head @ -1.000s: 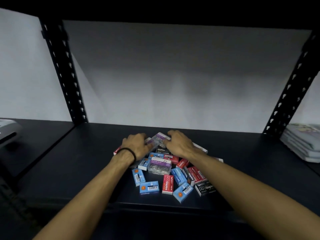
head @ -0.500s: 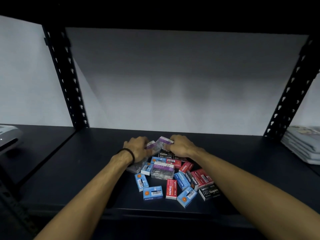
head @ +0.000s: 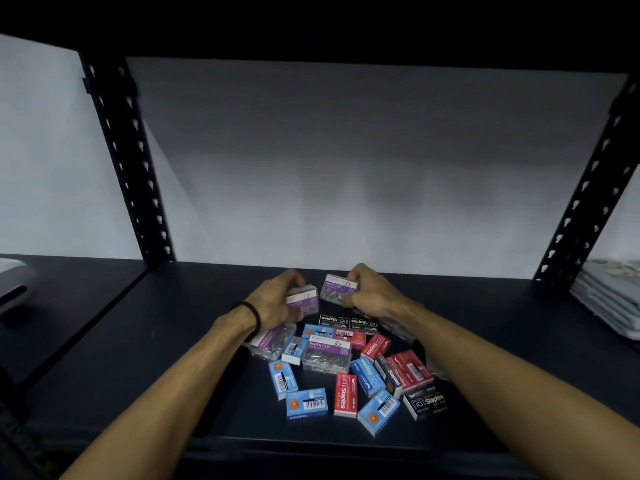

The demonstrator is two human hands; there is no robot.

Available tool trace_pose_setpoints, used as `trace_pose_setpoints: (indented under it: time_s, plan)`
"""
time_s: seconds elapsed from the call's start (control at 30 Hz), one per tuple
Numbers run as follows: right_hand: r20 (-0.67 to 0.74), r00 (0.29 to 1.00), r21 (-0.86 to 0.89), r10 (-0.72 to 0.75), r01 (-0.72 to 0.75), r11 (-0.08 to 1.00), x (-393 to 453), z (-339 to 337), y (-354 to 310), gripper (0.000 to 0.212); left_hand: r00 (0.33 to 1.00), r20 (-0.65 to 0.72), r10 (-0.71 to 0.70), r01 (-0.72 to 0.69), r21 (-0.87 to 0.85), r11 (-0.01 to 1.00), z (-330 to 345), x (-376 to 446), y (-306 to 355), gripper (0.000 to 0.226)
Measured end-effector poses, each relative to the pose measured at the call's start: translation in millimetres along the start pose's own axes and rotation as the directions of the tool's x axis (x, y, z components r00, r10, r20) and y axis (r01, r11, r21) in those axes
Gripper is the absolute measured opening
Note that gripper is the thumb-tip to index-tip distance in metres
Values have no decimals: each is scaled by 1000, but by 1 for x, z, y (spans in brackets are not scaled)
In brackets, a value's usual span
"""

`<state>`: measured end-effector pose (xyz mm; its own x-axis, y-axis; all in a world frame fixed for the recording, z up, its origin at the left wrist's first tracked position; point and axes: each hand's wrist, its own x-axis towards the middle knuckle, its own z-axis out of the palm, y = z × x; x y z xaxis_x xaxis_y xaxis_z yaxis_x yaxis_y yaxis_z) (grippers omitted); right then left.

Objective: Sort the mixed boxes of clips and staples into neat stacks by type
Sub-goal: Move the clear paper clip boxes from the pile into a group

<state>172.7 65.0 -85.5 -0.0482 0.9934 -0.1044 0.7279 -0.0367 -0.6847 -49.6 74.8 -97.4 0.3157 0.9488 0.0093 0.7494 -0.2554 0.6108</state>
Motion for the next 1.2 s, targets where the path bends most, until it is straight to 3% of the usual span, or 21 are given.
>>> trace_pose_setpoints:
  time_s: [0.17,0.33,0.47,0.67,0.83,1.2]
  plan:
    - [-61,996,-15,-70,69,998,7,1,5,32,1000,18,22,-23,26,999,1,8,-10,45]
    - [-48,983,-115,-178,172,978,12,11,5,47,999,28,41,-41,24,999,-10,9,-19,37]
    - [-55,976,-162,-211,200,966,14,12,-1,30,999,0,54,-54,-58,997,-24,4,-23,33]
    - [-72,958,-149,-279,266,952,19,17,-26,37,996,-86,20,-30,-109,994,-73,-1,-52,35]
    - [-28,939,-116,-342,336,935,34,36,-65,44,991,-133,-20,10,-73,997,-109,-13,-85,43]
    - [134,910,-22,-393,399,917,63,115,-119,39,983,-113,-146,126,-165,978,-126,-54,-148,38]
